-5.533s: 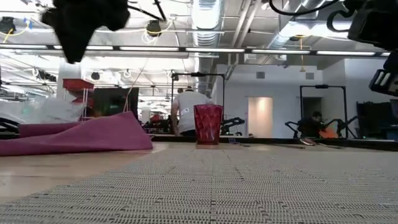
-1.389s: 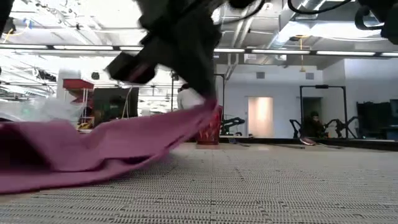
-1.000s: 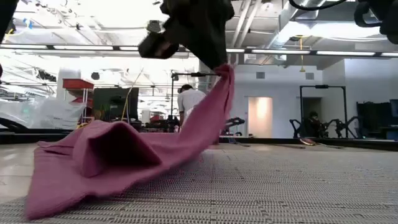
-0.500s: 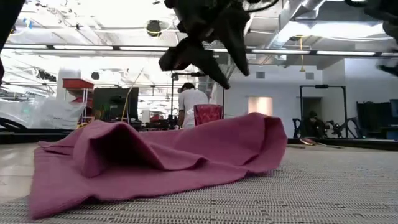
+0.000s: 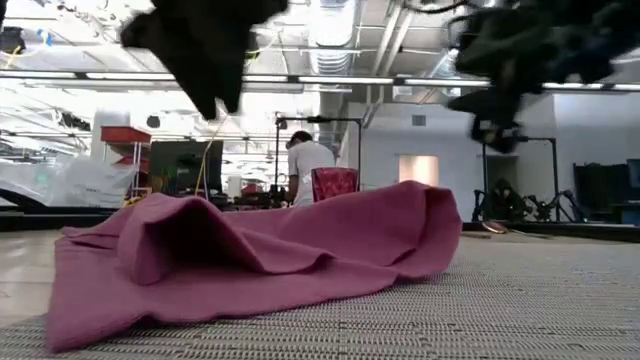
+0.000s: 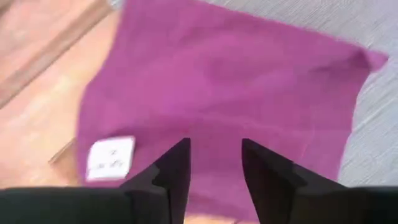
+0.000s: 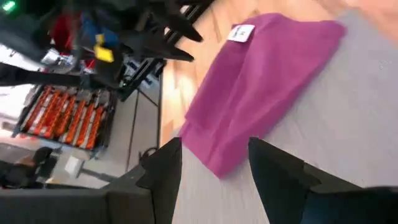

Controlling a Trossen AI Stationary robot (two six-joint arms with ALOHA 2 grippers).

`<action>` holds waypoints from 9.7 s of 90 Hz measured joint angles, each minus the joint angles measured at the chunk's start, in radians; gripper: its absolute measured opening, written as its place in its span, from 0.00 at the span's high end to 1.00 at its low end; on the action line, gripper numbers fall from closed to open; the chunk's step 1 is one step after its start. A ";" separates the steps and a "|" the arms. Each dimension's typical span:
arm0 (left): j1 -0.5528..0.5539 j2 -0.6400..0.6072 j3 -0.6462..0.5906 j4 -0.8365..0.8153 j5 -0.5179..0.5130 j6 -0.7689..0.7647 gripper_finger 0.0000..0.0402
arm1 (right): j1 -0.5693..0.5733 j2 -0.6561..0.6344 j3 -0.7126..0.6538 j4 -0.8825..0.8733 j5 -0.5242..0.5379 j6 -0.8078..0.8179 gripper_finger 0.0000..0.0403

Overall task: Set table place
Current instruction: Fold the purple napkin

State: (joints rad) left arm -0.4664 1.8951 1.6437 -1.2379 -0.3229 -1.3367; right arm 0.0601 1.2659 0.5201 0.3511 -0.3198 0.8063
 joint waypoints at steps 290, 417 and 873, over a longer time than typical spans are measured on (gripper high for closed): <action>-0.143 -0.048 0.000 -0.333 -0.107 0.077 0.70 | -0.011 0.307 0.386 -0.372 -0.100 -0.075 1.00; -0.183 -0.050 -0.091 -0.331 -0.092 0.110 0.70 | 0.162 0.218 1.043 -1.551 0.276 -0.325 1.00; -0.084 -0.070 -0.090 -0.299 -0.206 0.081 0.70 | 0.402 0.433 1.346 -1.807 0.604 -0.583 1.00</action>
State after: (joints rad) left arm -0.5507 1.8256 1.5536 -1.5373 -0.5289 -1.2560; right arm 0.4618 1.6991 1.8659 -1.4557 0.2843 0.2232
